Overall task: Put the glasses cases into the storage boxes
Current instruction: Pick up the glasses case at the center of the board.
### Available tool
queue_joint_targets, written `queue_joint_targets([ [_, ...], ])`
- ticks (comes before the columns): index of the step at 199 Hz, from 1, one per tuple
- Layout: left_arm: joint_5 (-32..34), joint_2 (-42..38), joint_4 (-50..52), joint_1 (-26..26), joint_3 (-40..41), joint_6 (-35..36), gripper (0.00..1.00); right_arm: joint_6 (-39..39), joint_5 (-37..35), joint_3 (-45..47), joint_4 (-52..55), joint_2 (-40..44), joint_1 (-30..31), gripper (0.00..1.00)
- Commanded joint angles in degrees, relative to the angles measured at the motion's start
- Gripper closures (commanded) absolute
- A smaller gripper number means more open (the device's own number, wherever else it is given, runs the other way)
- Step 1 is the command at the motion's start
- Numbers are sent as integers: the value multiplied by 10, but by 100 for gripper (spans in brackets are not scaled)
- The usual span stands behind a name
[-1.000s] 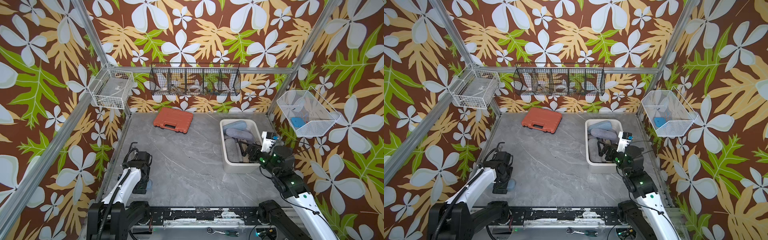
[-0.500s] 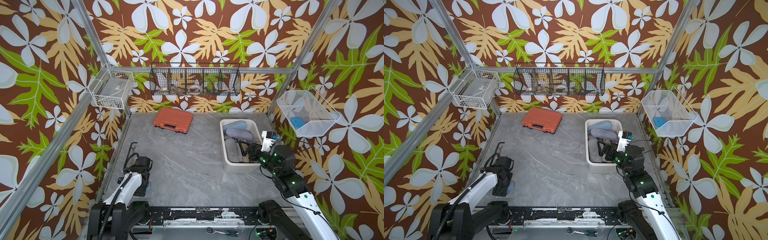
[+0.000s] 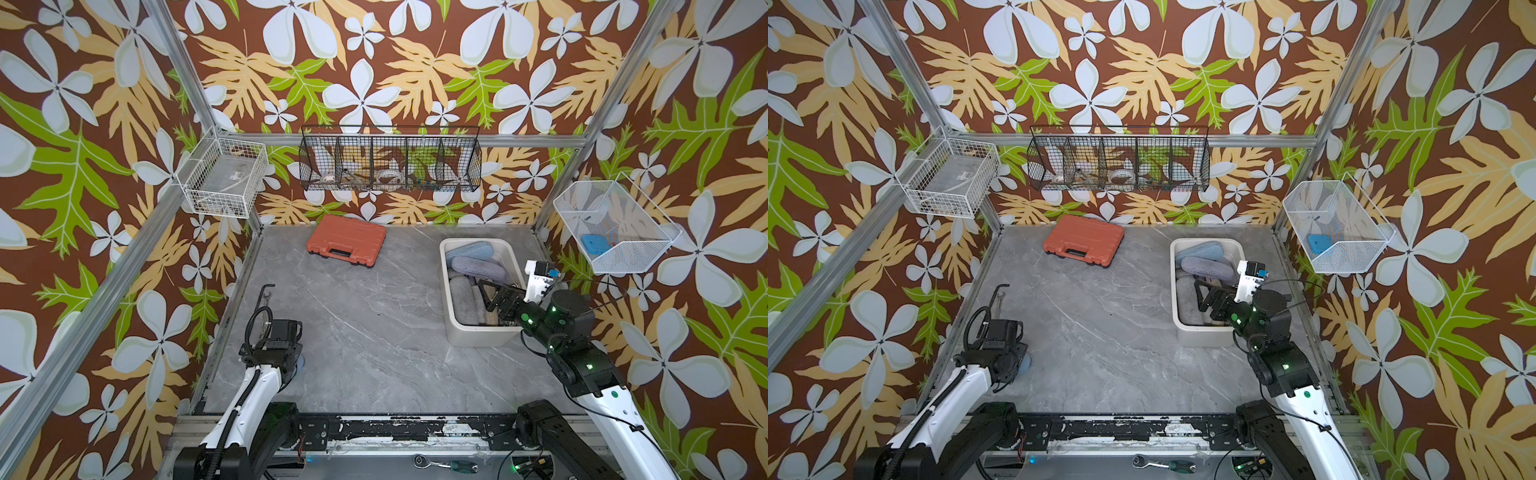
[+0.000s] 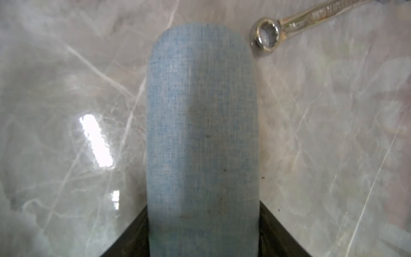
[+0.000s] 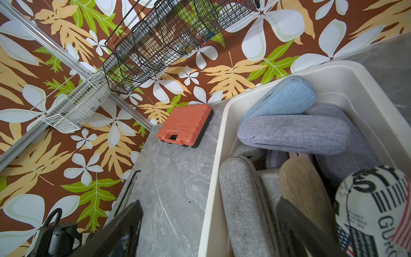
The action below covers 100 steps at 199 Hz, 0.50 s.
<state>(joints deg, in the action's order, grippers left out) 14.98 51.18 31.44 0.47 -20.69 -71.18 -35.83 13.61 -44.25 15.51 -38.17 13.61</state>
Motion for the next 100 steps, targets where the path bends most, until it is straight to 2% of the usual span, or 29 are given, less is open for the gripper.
queue_joint_targets([
  [1,-20,-16,-14,-11,4,38,35,-10,11,-1,-13,-2,0,8],
  [46,-23,-59,-28,-61,2,53,38,-17,19,0,-16,-6,1,9],
  [67,-40,-76,-57,-72,6,84,41,-18,19,-1,-14,-7,1,9],
  [100,-64,-53,-88,-84,-9,129,44,-20,24,-7,-9,-12,1,10],
])
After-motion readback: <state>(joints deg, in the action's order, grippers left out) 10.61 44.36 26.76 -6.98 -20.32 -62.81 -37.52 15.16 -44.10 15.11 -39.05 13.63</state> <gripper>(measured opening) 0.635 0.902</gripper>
